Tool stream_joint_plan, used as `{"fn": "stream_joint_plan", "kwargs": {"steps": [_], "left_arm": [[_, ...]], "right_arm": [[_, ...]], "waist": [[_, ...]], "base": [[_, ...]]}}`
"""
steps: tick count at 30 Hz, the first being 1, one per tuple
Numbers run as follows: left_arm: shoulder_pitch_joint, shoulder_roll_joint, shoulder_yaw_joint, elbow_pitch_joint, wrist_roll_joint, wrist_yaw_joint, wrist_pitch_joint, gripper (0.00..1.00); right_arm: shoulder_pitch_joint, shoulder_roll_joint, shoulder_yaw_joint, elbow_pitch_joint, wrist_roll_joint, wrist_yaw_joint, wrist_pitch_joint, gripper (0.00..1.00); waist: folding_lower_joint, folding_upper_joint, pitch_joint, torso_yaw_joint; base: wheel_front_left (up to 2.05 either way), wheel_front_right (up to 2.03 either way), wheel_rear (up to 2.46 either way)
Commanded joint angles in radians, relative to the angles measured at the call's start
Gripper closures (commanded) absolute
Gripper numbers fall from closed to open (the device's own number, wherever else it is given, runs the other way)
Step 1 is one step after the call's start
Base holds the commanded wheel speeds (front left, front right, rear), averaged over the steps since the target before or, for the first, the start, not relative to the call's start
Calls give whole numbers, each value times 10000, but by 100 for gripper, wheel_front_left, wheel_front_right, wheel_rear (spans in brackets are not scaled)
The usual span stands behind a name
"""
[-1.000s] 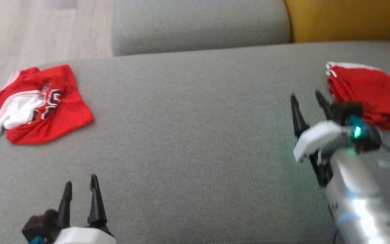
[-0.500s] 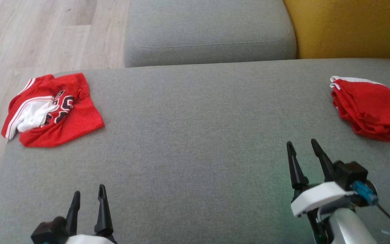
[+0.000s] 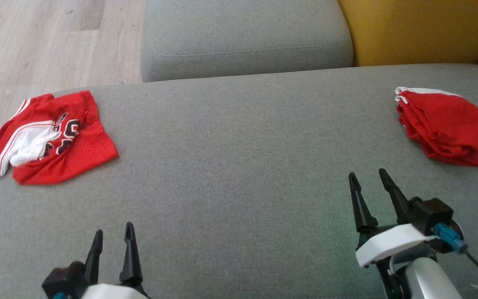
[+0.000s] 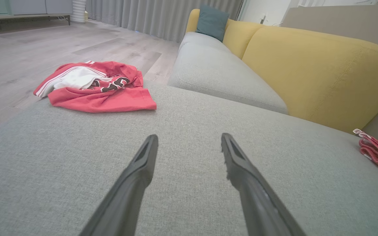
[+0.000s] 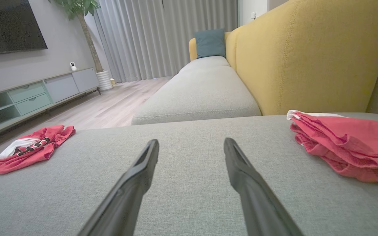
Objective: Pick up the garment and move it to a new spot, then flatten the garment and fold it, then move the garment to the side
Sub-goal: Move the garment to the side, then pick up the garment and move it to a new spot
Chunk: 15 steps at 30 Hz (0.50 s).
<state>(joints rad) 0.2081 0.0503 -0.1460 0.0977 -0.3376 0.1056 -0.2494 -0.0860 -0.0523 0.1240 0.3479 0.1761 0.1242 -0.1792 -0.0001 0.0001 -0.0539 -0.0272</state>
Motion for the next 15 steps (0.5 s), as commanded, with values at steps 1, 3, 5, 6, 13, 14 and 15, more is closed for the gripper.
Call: {"fn": "stream_joint_plan", "kwargs": {"steps": [1, 3, 5, 6, 13, 14, 15], "left_arm": [[-574, -1, 313, -292, 45, -6, -124, 0], [-599, -1, 334, -288, 65, -16, -124, 0], [-609, -1, 348, -291, 89, -22, -124, 0], [-614, -1, 349, -293, 99, -25, -124, 0], [-666, -1, 344, -306, 160, -38, -124, 0], [-681, -1, 342, -303, 167, -39, -124, 0], [-697, -1, 339, -299, 176, -43, -124, 0]], "right_arm": [[-110, 20, 258, -380, 7, 65, 47, 0], [-72, 20, 276, -442, 13, 65, 93, 0], [-40, 20, 288, -495, 16, 65, 134, 0], [-26, 20, 293, -520, 16, 65, 152, 0], [42, 20, 311, -616, 7, 65, 220, 0], [50, 20, 316, -629, 7, 65, 230, 0], [56, 20, 318, -642, 7, 65, 238, 0]], "waist": [[1, -1, 6, 5], [1, -1, 20, 4], [1, -1, 31, 1], [1, -1, 38, -1], [1, -1, 80, 13], [1, -1, 84, 22], [1, -1, 89, 35]], "base": [[0, 0, 0], [0, 0, 0], [0, 0, 0], [0, 0, 0], [0, 0, 0], [0, 0, 0], [0, 0, 0]]}}
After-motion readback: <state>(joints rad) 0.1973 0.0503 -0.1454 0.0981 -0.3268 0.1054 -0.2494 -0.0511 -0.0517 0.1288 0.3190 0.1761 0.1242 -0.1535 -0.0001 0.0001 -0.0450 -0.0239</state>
